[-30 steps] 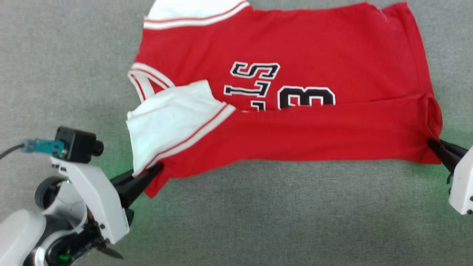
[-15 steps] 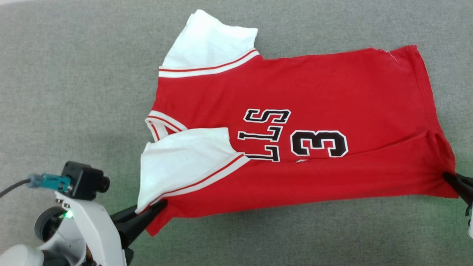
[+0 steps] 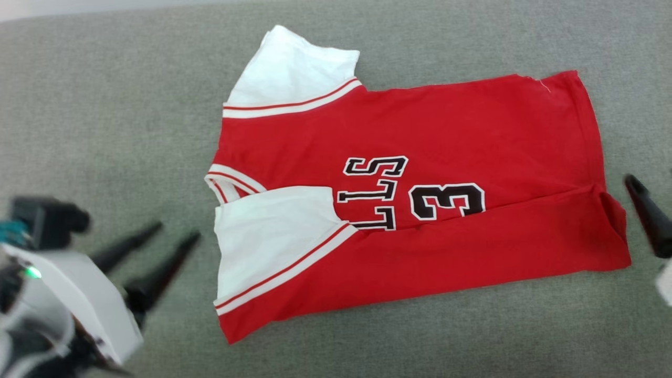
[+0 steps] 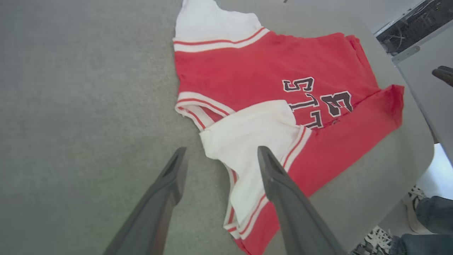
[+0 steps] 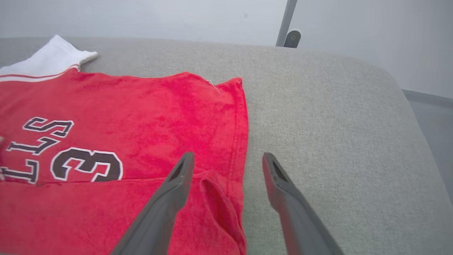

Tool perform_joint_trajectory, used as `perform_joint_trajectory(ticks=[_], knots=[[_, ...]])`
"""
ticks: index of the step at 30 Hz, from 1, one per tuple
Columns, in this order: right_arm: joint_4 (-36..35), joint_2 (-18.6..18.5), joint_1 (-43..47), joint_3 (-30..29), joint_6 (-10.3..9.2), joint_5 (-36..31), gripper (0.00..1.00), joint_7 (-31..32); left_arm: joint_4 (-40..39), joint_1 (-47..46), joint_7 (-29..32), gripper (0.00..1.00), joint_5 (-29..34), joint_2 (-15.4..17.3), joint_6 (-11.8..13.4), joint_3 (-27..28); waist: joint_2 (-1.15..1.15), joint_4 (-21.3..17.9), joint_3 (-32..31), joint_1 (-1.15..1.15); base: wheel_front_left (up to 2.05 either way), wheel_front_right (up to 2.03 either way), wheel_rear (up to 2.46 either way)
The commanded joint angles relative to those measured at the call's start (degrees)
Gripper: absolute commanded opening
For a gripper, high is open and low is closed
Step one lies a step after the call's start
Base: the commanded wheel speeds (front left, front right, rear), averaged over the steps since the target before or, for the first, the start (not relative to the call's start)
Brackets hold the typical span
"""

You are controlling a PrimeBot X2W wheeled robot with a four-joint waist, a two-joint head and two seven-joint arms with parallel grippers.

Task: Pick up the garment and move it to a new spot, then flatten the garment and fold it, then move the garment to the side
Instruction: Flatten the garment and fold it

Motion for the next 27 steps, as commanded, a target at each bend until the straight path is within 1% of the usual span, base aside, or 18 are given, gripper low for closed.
perform_joint_trajectory(ticks=[1,5,7,9,13,15,18,21,22,25,27], knots=[[-0.64,1.07,-0.94,1.72,-0.09,-1.08,1.00,-1.57,0.44,-2.05,-0.29,1.00,1.44,1.18,0.43,1.09,0.00,-0.53,0.19,0.00,0.00,0.00,0.00],[-1.33,3.51,-2.39,6.07,-0.09,-2.22,1.00,-4.73,3.46,-8.54,1.93,1.00,1.37,1.20,-1.37,1.35,0.00,-2.23,1.26,0.00,0.00,0.00,0.00],[-1.41,4.88,-3.16,8.66,-0.10,-2.53,1.00,-5.86,6.42,-13.47,3.06,1.00,3.04,1.75,-2.57,1.36,0.00,-3.83,2.24,0.00,0.00,0.00,0.00],[-1.73,6.28,-3.85,10.95,-0.10,-3.05,1.00,-6.86,9.69,-18.48,4.72,1.00,5.20,2.03,-4.08,0.20,0.00,-5.70,3.43,0.00,0.00,0.00,0.00],[-1.84,8.75,-4.83,13.79,-0.10,-3.92,1.00,-8.59,18.36,-31.11,9.14,1.00,8.75,0.39,-6.81,-2.41,0.00,-9.50,6.02,0.00,0.00,0.00,0.00],[-1.37,9.70,-5.18,15.00,-0.10,-4.23,1.00,-9.44,22.99,-36.92,11.17,1.00,11.08,-1.28,-7.61,-4.27,0.00,-11.39,7.23,0.00,0.00,0.00,0.00],[-0.70,10.66,-6.30,16.89,-0.10,-4.30,1.00,-10.78,30.73,-45.57,14.76,1.00,12.99,-3.04,-10.06,-6.32,0.00,-14.27,8.89,0.00,0.00,0.00,0.00],[0.06,11.44,-7.37,18.45,-0.10,-4.08,1.00,-12.08,37.91,-52.03,17.82,1.00,14.66,-4.76,-12.36,-8.60,0.00,-16.61,10.03,0.00,0.00,0.00,0.00],[0.06,11.44,-7.37,18.45,-0.10,-4.08,1.00,-12.08,37.91,-52.03,17.82,1.00,14.66,-4.76,-12.36,-8.60,0.00,-16.61,10.03,0.00,0.00,0.00,0.00],[0.85,12.05,-8.46,19.57,-0.10,-3.88,1.00,-13.19,44.45,-56.36,20.41,1.00,15.10,-6.79,-13.75,-10.33,0.00,-18.45,10.74,0.00,0.00,0.00,0.00],[1.40,12.30,-8.80,20.13,-0.10,-3.69,1.00,-13.79,47.86,-58.54,21.76,1.00,15.34,-7.51,-14.42,-11.31,0.00,-19.33,11.03,0.00,0.00,0.00,0.00]])
